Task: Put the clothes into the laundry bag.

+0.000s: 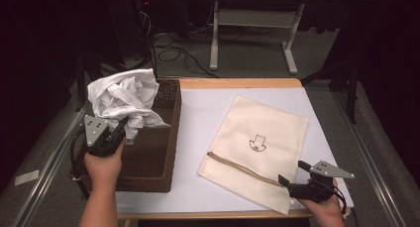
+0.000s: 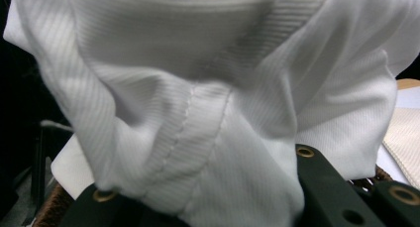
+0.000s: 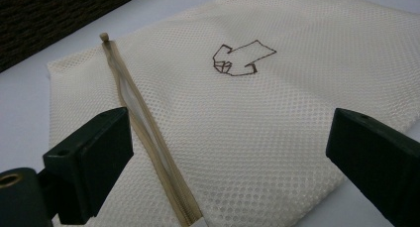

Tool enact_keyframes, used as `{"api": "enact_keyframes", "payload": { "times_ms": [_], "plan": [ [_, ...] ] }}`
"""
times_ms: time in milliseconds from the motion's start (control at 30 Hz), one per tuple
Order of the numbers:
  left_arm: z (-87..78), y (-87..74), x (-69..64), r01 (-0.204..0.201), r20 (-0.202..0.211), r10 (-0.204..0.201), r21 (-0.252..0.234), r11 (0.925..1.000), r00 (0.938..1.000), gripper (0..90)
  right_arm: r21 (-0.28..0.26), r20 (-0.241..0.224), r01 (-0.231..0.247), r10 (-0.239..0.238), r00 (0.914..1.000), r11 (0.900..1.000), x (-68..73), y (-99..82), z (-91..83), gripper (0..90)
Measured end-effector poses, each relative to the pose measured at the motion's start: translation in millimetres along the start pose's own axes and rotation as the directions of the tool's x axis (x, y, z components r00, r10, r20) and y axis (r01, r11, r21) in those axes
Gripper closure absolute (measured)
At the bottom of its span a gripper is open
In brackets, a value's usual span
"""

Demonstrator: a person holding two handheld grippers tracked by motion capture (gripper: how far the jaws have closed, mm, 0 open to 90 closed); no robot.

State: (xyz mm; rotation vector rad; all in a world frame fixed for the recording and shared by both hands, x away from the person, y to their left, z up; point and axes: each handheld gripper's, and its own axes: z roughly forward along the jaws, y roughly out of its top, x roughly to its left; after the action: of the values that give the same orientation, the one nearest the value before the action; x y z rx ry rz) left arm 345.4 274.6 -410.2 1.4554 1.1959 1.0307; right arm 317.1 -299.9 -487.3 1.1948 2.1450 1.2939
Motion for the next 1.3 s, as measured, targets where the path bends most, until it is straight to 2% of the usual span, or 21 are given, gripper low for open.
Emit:
{"api": "enact_keyframes", "payload": {
  "times_ms": [133, 300, 400, 533, 600, 1067, 1300],
  "plan": [
    [0.0, 1.5, 1.4, 0.013, 0.014, -0.013, -0.003, 0.9999, 0.9998, 76.0, 0.001, 0.000, 0.004, -0.004, 1.0000, 1.0000, -0.6, 0.0, 0.5, 4.8],
    [0.2, 2.3, 2.8, 0.024, 0.007, -0.024, -0.007, 0.9997, 0.9997, 76.0, 0.000, 0.001, 0.002, -0.002, 1.0000, 1.0000, -0.2, 0.2, 0.9, 4.9],
    [-0.6, 4.4, 2.0, 0.018, 0.006, -0.018, -0.019, 0.9997, 0.9998, 76.1, -0.004, 0.001, 0.001, -0.001, 1.0000, 1.0000, 0.1, 0.3, -0.8, 4.9],
    [1.2, 8.1, 0.7, 0.015, 0.004, -0.015, -0.008, 0.9999, 0.9999, 76.2, -0.011, 0.003, -0.001, 0.001, 1.0000, 0.9999, -1.0, 0.6, -1.8, 4.9],
    [0.4, 10.8, 0.1, 0.023, 0.007, -0.023, -0.018, 0.9996, 0.9997, 76.2, -0.012, 0.004, -0.004, 0.004, 1.0000, 0.9999, -1.4, 0.8, -2.4, 5.0],
    [-9.0, 32.8, -13.5, 0.011, 0.030, -0.009, -0.071, 0.9974, 0.9995, 76.2, -0.025, 0.000, -0.002, 0.002, 1.0000, 0.9997, -1.3, 1.1, -3.9, 5.6],
    [-8.8, 42.8, -25.7, -0.003, 0.049, 0.008, -0.087, 0.9962, 0.9987, 76.1, -0.034, 0.002, -0.007, 0.007, 1.0000, 0.9994, -1.6, 1.2, -4.9, 6.4]
  ]
}}
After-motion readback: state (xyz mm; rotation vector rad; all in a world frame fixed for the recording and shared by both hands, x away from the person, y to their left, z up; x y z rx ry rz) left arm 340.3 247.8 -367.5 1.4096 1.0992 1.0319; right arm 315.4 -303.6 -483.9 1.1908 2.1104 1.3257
